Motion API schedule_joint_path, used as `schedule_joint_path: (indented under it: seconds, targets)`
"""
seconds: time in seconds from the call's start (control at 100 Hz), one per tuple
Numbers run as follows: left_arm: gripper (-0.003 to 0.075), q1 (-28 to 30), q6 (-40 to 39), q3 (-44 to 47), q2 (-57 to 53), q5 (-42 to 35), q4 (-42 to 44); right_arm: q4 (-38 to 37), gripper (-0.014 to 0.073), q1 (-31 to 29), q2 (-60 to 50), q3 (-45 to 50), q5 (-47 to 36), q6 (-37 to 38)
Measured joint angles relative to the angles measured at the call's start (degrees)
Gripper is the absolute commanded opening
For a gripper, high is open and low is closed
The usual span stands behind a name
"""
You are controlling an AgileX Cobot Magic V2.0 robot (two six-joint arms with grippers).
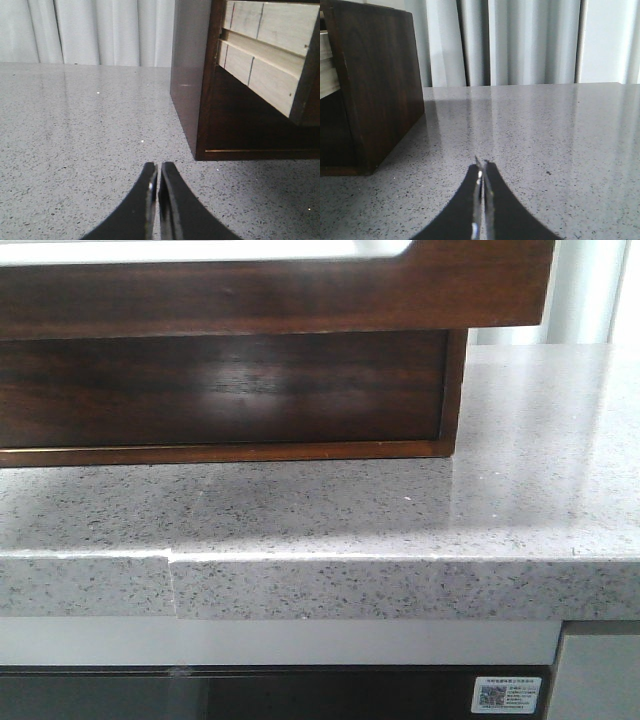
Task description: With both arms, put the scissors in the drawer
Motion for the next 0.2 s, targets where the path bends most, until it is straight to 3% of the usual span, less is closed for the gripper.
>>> schedule_joint_path:
  seconds: [0.2]
  targets:
    - [-0.002, 0.0, 0.0, 0.0, 0.0, 0.0, 0.0, -0.14, -0.0069, 0.0, 0.0, 0.0, 0.0, 0.09]
